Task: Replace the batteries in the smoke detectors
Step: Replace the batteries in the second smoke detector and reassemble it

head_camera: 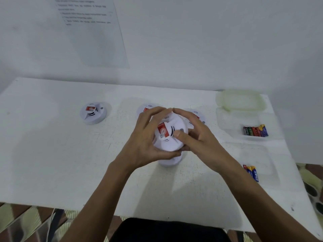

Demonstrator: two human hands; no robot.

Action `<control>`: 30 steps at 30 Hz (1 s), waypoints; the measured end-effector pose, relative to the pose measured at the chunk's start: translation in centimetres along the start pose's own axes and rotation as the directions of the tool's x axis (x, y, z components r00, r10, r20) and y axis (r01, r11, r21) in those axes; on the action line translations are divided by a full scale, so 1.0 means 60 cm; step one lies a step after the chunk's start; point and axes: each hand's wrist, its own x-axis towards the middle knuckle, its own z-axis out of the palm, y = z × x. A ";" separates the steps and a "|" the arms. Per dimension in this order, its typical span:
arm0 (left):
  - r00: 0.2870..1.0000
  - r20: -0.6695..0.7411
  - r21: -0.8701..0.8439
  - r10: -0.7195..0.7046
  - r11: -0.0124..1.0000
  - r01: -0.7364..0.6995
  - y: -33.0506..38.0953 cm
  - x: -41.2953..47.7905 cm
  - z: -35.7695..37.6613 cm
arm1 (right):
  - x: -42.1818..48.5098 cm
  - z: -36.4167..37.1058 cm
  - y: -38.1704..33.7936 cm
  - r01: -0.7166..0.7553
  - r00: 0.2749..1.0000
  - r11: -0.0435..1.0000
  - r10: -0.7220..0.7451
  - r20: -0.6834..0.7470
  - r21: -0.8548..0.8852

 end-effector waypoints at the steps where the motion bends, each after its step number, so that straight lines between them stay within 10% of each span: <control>1: 0.998 0.034 -0.003 -0.047 0.999 0.047 0.001 0.001 -0.003 | -0.003 -0.004 0.002 -0.011 1.000 0.999 0.011 0.004 0.042; 30: 0.982 0.112 -0.221 -0.149 0.960 0.171 -0.016 -0.017 0.015 | -0.022 -0.034 0.035 -0.035 0.999 0.983 0.031 0.026 0.181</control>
